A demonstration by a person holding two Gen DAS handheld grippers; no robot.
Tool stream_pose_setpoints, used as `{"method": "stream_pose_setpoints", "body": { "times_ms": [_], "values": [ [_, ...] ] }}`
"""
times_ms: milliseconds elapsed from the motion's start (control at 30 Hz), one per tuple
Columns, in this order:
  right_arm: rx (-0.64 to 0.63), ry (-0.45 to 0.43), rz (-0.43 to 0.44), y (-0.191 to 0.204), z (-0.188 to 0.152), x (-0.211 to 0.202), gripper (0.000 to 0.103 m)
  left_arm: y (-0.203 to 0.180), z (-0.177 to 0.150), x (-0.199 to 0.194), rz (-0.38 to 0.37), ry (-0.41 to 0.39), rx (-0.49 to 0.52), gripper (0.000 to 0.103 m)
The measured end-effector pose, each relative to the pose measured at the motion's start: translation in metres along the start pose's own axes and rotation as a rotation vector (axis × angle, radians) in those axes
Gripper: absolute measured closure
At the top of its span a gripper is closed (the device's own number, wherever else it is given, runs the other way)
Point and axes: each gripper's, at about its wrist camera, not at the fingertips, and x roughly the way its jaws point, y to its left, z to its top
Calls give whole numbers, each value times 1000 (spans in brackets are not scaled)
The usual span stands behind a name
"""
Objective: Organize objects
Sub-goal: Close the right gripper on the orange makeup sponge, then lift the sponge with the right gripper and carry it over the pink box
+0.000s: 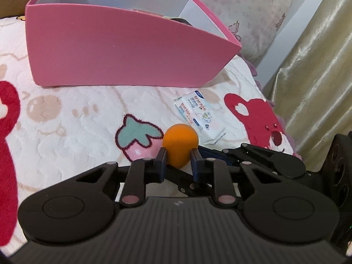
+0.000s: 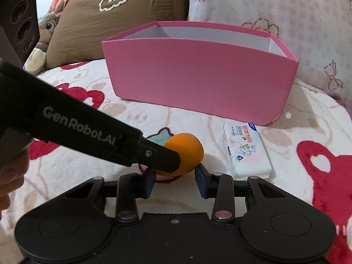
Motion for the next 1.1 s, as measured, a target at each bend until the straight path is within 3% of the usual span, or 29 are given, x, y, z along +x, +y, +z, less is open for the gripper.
{"method": "stream_pose_setpoints", "body": {
  "times_ms": [233, 433, 700, 1100],
  "values": [
    [2, 10, -2, 8, 9, -22, 60, -14, 2, -23, 3, 32, 34, 82],
    [4, 18, -9, 19, 17, -47, 60, -30, 12, -46, 22, 108, 11, 82],
    [-3, -2, 15, 28, 36, -79, 60, -52, 21, -81, 50, 106, 79, 82],
    [0, -32, 61, 30, 67, -97, 60, -66, 40, -118, 76, 40, 81, 82]
  ]
}}
